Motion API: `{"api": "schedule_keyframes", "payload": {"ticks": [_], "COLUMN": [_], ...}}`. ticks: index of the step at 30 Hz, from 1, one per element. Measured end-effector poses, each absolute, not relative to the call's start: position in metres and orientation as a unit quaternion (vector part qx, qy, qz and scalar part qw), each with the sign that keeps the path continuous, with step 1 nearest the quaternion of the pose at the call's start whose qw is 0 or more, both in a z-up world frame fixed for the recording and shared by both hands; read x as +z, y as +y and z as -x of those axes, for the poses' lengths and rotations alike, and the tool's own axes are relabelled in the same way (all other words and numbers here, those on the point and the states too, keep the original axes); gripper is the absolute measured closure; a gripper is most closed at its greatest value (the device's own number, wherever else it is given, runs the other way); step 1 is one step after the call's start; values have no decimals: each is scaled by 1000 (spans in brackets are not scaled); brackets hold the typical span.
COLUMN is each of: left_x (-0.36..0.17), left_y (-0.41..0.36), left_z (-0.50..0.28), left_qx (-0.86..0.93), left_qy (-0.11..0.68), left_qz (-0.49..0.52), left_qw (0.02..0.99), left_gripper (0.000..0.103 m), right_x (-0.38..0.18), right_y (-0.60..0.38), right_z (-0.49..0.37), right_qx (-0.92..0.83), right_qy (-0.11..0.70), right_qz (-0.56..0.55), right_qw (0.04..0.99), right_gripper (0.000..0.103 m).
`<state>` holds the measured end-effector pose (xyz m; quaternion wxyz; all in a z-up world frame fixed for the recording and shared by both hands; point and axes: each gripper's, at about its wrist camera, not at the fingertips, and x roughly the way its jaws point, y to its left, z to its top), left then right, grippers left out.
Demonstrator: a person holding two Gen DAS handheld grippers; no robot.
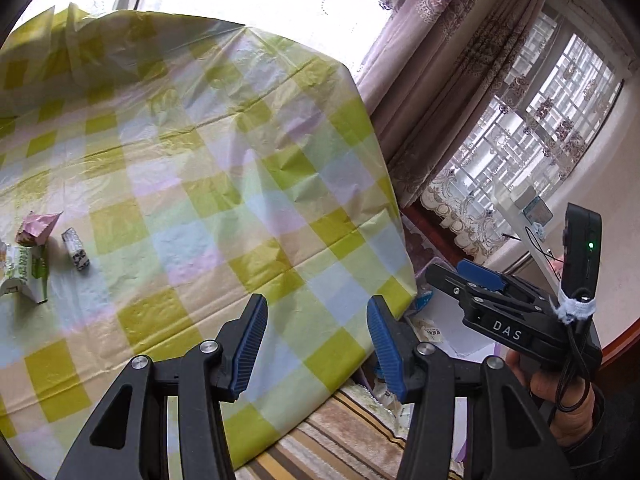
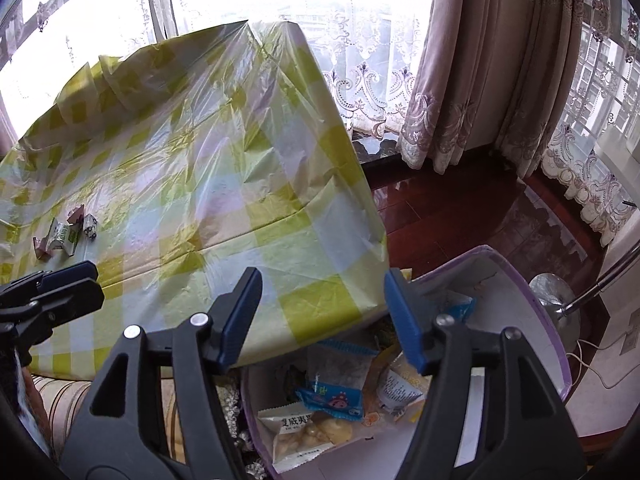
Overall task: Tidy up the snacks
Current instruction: 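Move both open grippers back to the remaining snacks on the table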
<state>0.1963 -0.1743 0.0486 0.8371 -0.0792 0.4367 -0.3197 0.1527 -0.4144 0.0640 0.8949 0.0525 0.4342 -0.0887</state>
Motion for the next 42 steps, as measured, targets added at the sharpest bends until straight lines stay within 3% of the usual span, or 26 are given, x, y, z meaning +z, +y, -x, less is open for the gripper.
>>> {"api": "schedule_keyframes", "payload": {"ticks": [19,35,42], "left_x": [0,-18,-15], "left_y": [79,94,88], "left_z": [-235,-260,-282], "left_qx": [-7,2,19], "left_qy": [418,426,422], "left_qz": [317,320,273], "left_qw": [852,846,864], "left_gripper": [50,51,51], "right_x": [73,45,24], "right_y": [-288,-193,-173], "right_z": [-217,-252,-264], "right_qx": [7,73,83], "right_qy": [419,432,447], "right_qz": [-38,-16,-7], "right_qw": [907,899,891], "right_gripper": [32,30,30]}}
